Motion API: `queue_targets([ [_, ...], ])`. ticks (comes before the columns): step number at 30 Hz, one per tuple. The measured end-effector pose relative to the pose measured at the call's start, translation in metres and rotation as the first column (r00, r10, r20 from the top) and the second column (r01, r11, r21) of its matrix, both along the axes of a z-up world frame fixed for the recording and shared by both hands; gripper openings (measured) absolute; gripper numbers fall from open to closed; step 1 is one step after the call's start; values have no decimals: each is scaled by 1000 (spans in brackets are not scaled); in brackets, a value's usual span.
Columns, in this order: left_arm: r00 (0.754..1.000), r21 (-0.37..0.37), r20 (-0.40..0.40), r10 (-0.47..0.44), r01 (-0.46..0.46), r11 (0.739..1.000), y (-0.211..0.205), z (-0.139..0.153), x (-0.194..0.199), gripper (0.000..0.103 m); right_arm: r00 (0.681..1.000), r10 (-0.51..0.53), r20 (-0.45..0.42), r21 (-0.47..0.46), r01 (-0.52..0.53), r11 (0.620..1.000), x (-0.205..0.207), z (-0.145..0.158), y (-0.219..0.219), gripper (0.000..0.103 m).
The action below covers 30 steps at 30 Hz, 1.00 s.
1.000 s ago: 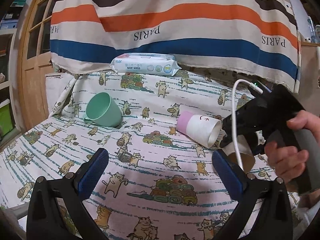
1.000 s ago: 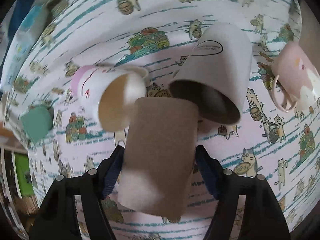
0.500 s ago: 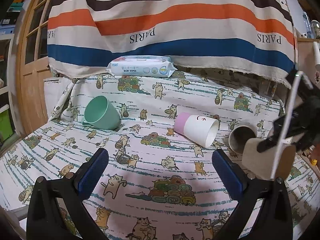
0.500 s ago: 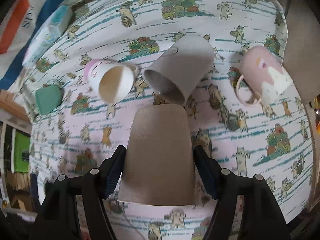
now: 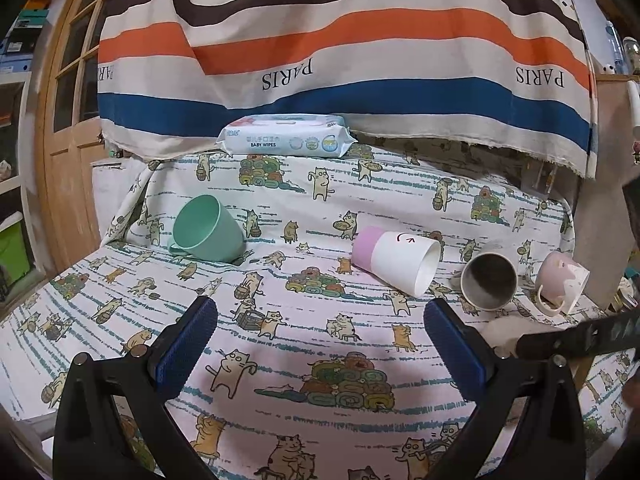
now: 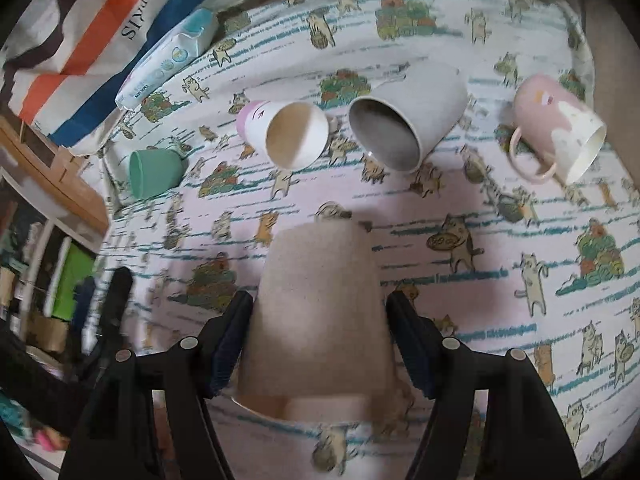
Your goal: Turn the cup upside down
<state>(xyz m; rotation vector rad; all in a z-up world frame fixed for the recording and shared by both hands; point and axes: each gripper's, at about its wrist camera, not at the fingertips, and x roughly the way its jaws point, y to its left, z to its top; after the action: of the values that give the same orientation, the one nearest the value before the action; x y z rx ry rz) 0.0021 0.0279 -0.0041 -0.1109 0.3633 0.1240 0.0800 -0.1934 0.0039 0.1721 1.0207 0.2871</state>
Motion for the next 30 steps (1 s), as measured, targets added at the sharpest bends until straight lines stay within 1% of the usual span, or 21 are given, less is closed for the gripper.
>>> queue_targets([
  [2, 1000, 5, -1, -2, 2, 1000, 0, 0, 0, 103, 1000, 6, 4, -15, -6, 1000, -2, -7, 2, 70],
  [4, 1000, 9, -1, -2, 2, 1000, -1, 0, -1, 103, 1000, 23, -17, 25, -23, 999, -1, -13, 0, 71],
  [6, 1000, 10, -4, -4, 4, 1000, -2, 1, 0, 103, 1000, 29, -11, 53, -28, 998, -2, -12, -5, 71],
  [7, 1000, 9, -5, -6, 6, 1000, -2, 0, 0, 103, 1000, 24, 8, 62, -24, 998, -2, -8, -10, 73],
  [8, 1000, 7, -7, -7, 7, 1000, -2, 0, 1, 103, 999, 16, 31, 65, -18, 998, -3, -5, -13, 82],
  [9, 1000, 5, -9, -7, 7, 1000, -1, 0, 1, 103, 997, 4, 72, 71, -9, 997, -5, 0, -19, 87],
  [10, 1000, 4, -10, -7, 7, 1000, -1, 0, 1, 103, 989, -17, 144, 80, 6, 997, -11, 8, -28, 90],
  [11, 1000, 5, -10, 0, 0, 1000, -1, 0, 1, 103, 983, -29, 183, 77, 15, 997, -15, 12, -33, 90],
  [13, 1000, 14, -1, 8, -8, 1000, -2, 0, -1, 103, 950, -49, 310, 36, 40, 999, -28, 23, -47, 91],
  [15, 1000, 31, 11, 3, -3, 1000, -5, 1, -3, 103, 916, -58, 396, -3, 65, 998, -35, 28, -57, 97],
  [16, 1000, 41, 17, -1, 0, 999, -7, 1, -4, 103, 890, -69, 450, -28, 91, 995, -39, 30, -65, 103],
  [18, 999, 60, 31, -14, 12, 998, -11, 2, -6, 103, 841, -80, 536, -74, 141, 987, -48, 31, -76, 102],
  [20, 999, 79, 47, -19, 15, 997, -14, 3, -9, 103, 784, -46, 619, -125, 156, 980, -55, 27, -85, 103],
  [22, 999, 93, 49, -23, 18, 996, -17, 4, -9, 103, 760, -39, 649, -161, 187, 969, -57, 24, -91, 103],
  [23, 999, 93, 45, -22, 18, 995, -17, 4, -8, 103, 750, -47, 659, -162, 203, 966, -59, 23, -94, 102],
  [27, 999, 84, 49, -17, 13, 996, -15, 4, -9, 103, 735, -84, 673, -105, 207, 973, -61, 20, -110, 102],
  [29, 999, 87, 48, -18, 14, 996, -16, 3, -9, 103, 707, -83, 702, -116, 229, 966, -61, 18, -114, 102],
  [30, 999, 89, 49, -19, 15, 996, -16, 4, -9, 103, 702, -81, 707, -128, 240, 962, -61, 17, -113, 102],
])
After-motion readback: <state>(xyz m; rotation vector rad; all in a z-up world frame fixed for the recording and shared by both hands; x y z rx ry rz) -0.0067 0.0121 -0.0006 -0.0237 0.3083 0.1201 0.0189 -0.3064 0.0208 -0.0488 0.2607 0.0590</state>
